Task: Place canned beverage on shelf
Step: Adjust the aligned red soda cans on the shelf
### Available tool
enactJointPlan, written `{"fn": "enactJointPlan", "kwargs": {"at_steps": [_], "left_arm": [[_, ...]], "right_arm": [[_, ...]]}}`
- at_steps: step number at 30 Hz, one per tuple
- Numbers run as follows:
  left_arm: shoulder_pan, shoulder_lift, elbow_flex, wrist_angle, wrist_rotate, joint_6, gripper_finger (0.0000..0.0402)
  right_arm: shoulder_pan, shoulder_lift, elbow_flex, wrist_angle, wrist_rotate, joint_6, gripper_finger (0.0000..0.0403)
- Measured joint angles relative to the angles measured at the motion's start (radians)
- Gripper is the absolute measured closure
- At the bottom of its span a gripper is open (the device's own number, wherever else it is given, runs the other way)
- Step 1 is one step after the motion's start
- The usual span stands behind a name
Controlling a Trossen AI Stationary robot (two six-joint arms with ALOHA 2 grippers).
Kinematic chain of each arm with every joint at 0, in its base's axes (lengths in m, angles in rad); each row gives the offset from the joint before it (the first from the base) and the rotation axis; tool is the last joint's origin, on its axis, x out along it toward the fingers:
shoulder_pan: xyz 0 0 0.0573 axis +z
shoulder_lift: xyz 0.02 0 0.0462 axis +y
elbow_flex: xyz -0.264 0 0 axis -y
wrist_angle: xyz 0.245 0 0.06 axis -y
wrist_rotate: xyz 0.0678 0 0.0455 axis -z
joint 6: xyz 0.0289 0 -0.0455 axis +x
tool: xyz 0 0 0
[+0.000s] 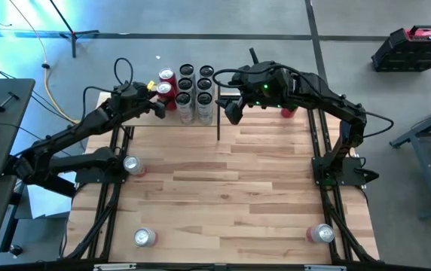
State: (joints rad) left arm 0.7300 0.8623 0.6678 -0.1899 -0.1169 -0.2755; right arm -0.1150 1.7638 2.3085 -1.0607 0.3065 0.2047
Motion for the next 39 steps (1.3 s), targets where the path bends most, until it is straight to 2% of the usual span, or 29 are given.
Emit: {"fn": "enactJointPlan", "kwargs": {"at_steps": [10,17,22,27,34,39], "left_arm": [[0.0,-0.066,0.009,-0.016,0.011,0.024,0.0068],[0.0,-0.138,0.112,-0.127,-0.032,0.097,0.0068],[0.0,-0.18,0.187,-0.133,0.025,0.13,0.0068],[0.0,-0.203,0.242,-0.134,0.086,0.126,0.0068],[-0.013,-0.252,0.252,-0.154,0.167,0.098,0.0068],[-0.039,-0.295,0.253,-0.194,0.183,0.086,0.0068]], "right_arm": [[0.0,0.0,0.0,0.0,-0.02,0.004,0.0054],[-0.004,0.0,0.0,0.002,-0.022,-0.003,0.0054],[-0.02,0.0,0.0,-0.002,-0.022,-0.02,0.0054],[-0.087,0.0,0.0,-0.041,0.018,-0.03,0.0054],[-0.231,0.0,0.0,-0.186,0.028,-0.022,0.0054],[-0.351,0.023,0.0,-0.309,0.027,0.063,0.0054]]}}
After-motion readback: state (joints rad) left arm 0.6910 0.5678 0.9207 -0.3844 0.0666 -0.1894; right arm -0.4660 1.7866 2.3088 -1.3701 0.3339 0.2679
